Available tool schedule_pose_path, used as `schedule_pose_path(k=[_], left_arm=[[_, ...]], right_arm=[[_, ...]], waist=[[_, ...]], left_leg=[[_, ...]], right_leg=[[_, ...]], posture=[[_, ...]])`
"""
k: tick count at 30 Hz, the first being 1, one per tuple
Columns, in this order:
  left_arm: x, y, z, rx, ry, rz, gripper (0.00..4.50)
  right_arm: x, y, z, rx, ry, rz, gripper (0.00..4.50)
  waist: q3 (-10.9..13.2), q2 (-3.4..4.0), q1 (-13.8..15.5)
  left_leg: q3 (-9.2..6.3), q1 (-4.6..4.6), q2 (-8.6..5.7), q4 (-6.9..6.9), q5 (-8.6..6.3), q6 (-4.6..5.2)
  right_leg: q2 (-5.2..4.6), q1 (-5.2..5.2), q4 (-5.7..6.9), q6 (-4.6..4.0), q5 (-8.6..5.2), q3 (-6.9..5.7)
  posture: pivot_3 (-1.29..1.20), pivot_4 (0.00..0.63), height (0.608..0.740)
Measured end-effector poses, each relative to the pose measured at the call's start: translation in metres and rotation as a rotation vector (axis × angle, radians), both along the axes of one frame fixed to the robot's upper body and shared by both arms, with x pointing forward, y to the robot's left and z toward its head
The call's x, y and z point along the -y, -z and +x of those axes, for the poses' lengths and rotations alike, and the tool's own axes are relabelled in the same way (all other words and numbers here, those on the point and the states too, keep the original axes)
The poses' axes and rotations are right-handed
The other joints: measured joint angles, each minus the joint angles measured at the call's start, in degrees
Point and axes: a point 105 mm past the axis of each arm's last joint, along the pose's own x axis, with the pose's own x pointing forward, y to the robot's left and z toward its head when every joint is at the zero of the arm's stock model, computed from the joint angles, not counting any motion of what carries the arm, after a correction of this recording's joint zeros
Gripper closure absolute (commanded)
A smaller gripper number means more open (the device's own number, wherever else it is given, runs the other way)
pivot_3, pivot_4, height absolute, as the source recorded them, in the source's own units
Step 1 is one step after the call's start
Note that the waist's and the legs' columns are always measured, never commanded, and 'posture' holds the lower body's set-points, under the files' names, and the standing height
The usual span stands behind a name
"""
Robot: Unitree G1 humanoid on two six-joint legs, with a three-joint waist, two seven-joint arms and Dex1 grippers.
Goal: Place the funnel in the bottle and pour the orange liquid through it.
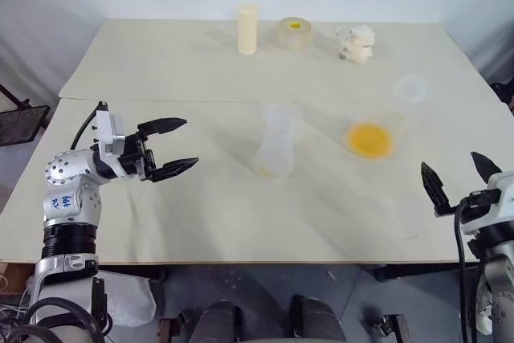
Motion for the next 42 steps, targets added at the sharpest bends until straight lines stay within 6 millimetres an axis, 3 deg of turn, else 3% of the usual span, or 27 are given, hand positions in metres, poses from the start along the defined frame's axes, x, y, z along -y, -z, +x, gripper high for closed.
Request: schedule_pose_path(k=[10, 16, 25, 35, 42], left_arm=[[0.010, 0.005, -0.007, 0.013, 0.001, 0.000, 0.01], [0.012, 0.005, -0.011, 0.024, -0.012, 0.004, 0.01], [0.013, 0.004, -0.015, 0.023, -0.031, 0.003, 0.01], [0.013, -0.001, -0.015, 0.042, -0.050, -0.004, 0.01], [0.014, -0.004, -0.013, 0.047, -0.043, -0.005, 0.01]], right_arm=[[-0.003, -0.008, 0.065, 0.020, -0.058, 0.126, 0.00], [-0.007, -0.015, 0.090, 0.042, -0.094, 0.156, 0.00], [-0.019, -0.019, 0.111, 0.055, -0.161, 0.166, 0.00], [-0.028, -0.019, 0.100, 0.076, -0.184, 0.156, 0.00], [-0.031, -0.023, 0.111, 0.085, -0.187, 0.188, 0.00]], waist=[[0.01, 0.02, -0.47], [0.02, 0.03, -1.19], [0.03, 0.05, -1.41], [0.03, 0.05, -1.43], [0.04, 0.07, -1.47]], left_leg=[[-0.07, -0.02, 0.00, -0.02, 0.00, 0.01], [-0.13, -0.03, 0.05, -0.06, 0.00, 0.01], [-0.13, -0.03, 0.08, -0.10, 0.00, 0.01], [-0.15, -0.05, 0.04, -0.10, 0.00, 0.01], [-0.13, -0.04, 0.06, -0.09, 0.01, 0.01]], right_leg=[[-0.02, -0.02, 0.05, 0.00, 0.00, -0.08], [-0.04, -0.02, 0.05, 0.00, 0.00, -0.11], [-0.05, -0.03, 0.05, 0.00, 0.00, -0.11], [-0.08, -0.03, 0.04, 0.00, 0.00, -0.14], [-0.07, -0.03, 0.04, 0.00, 0.00, -0.13]], posture=[[0.00, 0.150, 0.740], [0.00, 0.150, 0.740], [0.00, 0.150, 0.740], [0.00, 0.150, 0.740], [0.00, 0.150, 0.740]])
